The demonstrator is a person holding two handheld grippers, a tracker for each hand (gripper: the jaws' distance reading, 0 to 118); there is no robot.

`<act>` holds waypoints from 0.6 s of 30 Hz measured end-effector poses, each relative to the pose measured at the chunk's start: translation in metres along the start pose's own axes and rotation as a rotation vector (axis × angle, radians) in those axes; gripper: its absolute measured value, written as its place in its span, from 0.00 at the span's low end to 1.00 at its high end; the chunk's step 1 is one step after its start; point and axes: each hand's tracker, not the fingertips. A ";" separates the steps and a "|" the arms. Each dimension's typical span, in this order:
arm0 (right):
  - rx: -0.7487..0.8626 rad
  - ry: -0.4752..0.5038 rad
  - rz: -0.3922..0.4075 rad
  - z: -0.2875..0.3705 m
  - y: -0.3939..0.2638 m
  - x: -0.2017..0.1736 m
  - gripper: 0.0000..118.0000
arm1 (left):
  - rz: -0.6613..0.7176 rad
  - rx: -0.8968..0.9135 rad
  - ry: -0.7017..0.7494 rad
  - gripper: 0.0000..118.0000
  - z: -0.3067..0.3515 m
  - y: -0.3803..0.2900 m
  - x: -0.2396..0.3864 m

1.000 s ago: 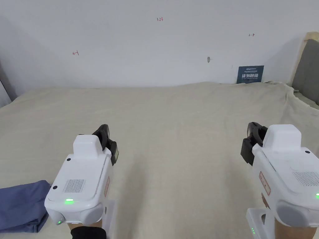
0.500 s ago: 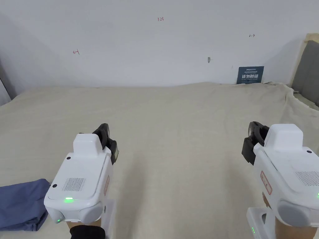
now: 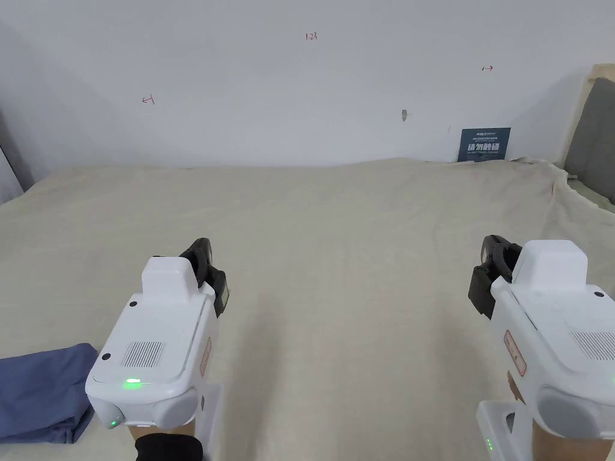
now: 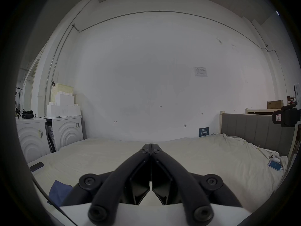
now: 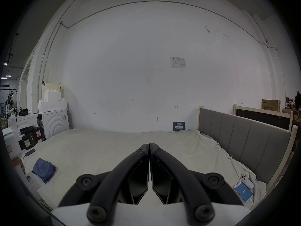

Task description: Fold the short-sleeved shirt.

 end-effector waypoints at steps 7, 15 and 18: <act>0.000 -0.006 -0.005 0.001 -0.001 0.001 0.01 | 0.013 -0.008 0.002 0.00 -0.001 0.000 -0.001; -0.002 -0.012 -0.003 0.001 -0.001 0.003 0.66 | 0.025 -0.029 0.018 0.74 -0.003 -0.001 -0.005; -0.010 -0.018 0.001 0.000 -0.001 0.004 0.91 | 0.034 -0.024 0.029 1.00 -0.004 -0.001 -0.007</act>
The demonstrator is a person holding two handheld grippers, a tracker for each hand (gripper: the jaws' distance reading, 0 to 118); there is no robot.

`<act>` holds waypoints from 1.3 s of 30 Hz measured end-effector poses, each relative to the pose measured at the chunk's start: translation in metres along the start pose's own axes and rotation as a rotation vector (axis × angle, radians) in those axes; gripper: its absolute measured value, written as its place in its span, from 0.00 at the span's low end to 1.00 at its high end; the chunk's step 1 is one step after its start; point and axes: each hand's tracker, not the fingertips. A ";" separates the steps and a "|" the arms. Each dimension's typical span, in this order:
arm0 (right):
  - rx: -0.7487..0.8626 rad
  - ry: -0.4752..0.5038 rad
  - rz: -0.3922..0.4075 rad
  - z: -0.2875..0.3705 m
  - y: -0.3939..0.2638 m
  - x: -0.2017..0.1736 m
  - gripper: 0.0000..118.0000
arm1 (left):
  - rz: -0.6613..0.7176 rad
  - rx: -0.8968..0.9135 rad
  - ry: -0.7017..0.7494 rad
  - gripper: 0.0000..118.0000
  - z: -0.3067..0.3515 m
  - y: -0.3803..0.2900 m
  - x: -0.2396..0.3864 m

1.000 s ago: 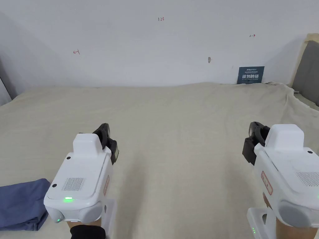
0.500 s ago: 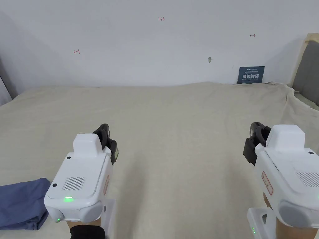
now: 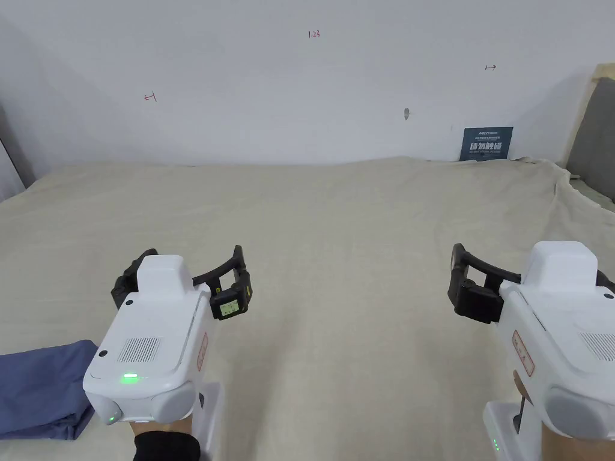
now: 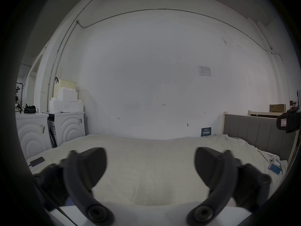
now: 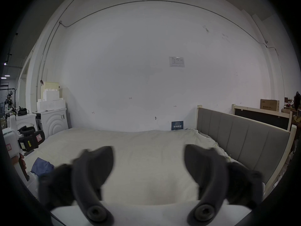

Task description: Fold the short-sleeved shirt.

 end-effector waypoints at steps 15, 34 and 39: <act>0.019 -0.004 -0.002 0.000 0.000 0.001 1.00 | -0.012 0.019 -0.006 1.00 0.003 0.002 -0.003; 0.051 -0.002 -0.002 0.001 0.003 -0.005 1.00 | -0.033 0.042 -0.007 1.00 0.005 0.003 -0.001; 0.057 0.001 0.002 0.001 0.005 -0.005 1.00 | -0.035 0.045 -0.007 1.00 0.006 0.003 -0.001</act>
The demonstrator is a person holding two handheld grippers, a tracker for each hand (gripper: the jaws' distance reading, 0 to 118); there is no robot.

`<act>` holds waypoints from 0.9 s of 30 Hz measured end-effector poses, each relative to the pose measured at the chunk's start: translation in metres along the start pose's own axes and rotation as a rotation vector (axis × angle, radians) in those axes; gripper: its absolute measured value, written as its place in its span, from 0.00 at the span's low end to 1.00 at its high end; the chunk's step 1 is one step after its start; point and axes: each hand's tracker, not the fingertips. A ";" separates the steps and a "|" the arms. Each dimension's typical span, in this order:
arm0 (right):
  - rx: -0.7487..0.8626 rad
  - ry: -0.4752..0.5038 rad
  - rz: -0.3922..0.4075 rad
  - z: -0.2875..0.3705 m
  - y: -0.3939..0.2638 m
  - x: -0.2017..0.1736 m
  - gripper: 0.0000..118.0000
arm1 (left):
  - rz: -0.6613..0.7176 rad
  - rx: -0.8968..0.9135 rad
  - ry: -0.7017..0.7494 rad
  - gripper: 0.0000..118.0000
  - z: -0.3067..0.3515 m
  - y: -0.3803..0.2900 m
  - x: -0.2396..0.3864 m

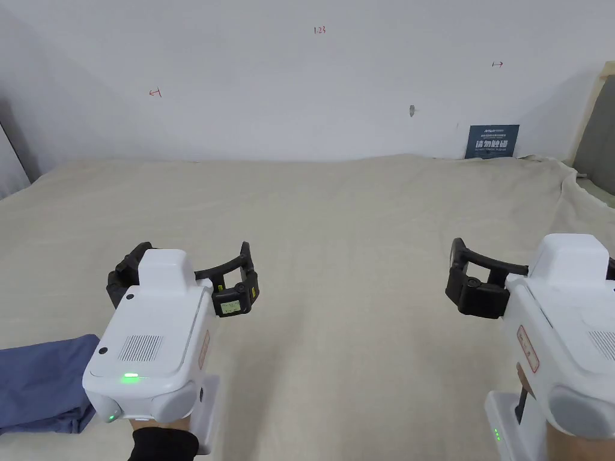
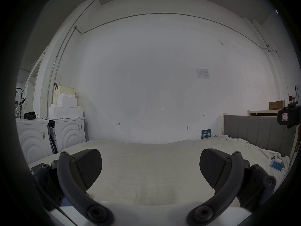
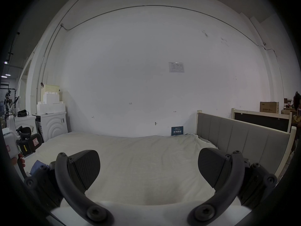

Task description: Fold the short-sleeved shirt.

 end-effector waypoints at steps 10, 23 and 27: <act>0.005 -0.004 0.008 -0.001 0.001 0.000 1.00 | 0.000 0.004 -0.001 1.00 0.000 0.000 0.001; 0.014 -0.003 0.012 0.000 0.003 -0.002 1.00 | -0.001 0.013 -0.003 1.00 0.002 0.002 0.001; 0.021 -0.003 0.012 0.001 0.003 -0.002 1.00 | -0.002 0.014 -0.003 1.00 0.002 0.003 0.000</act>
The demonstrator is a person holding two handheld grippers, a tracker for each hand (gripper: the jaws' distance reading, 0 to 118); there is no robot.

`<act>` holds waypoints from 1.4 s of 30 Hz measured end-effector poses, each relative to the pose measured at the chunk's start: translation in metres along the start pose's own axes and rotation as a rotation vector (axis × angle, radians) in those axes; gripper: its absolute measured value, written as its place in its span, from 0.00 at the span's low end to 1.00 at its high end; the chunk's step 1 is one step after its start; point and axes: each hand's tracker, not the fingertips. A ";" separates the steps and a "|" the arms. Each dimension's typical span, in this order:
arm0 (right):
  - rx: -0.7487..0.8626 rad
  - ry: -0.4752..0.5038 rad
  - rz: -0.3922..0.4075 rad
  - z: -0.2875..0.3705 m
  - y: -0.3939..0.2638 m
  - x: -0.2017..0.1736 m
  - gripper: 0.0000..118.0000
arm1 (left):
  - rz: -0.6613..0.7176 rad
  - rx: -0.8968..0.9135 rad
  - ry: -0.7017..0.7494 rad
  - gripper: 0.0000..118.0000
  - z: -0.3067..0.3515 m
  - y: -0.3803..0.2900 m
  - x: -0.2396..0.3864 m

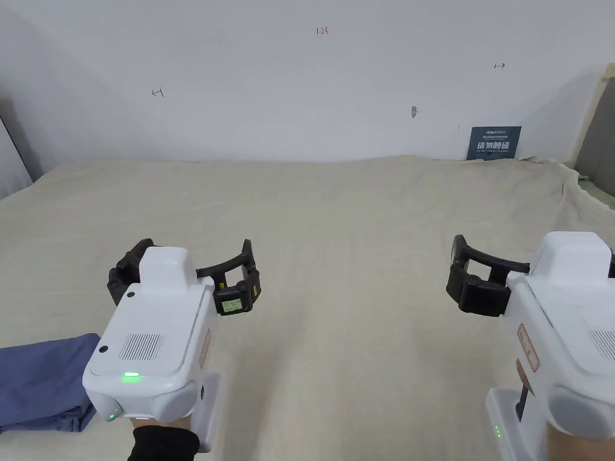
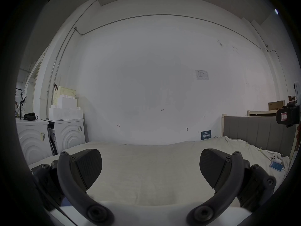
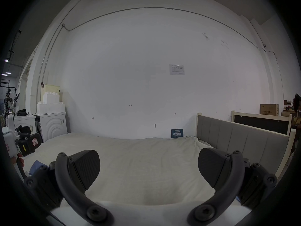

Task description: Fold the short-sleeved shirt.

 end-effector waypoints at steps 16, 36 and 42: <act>0.007 -0.012 0.021 0.002 0.001 -0.002 1.00 | -0.002 0.004 0.000 1.00 0.001 0.001 -0.001; -0.297 -0.166 -0.208 -0.007 0.020 0.005 1.00 | 0.005 0.001 -0.012 1.00 0.005 0.001 -0.005; -0.477 -0.210 -0.276 -0.018 0.027 0.010 0.99 | 0.010 0.003 -0.021 1.00 0.006 0.002 -0.005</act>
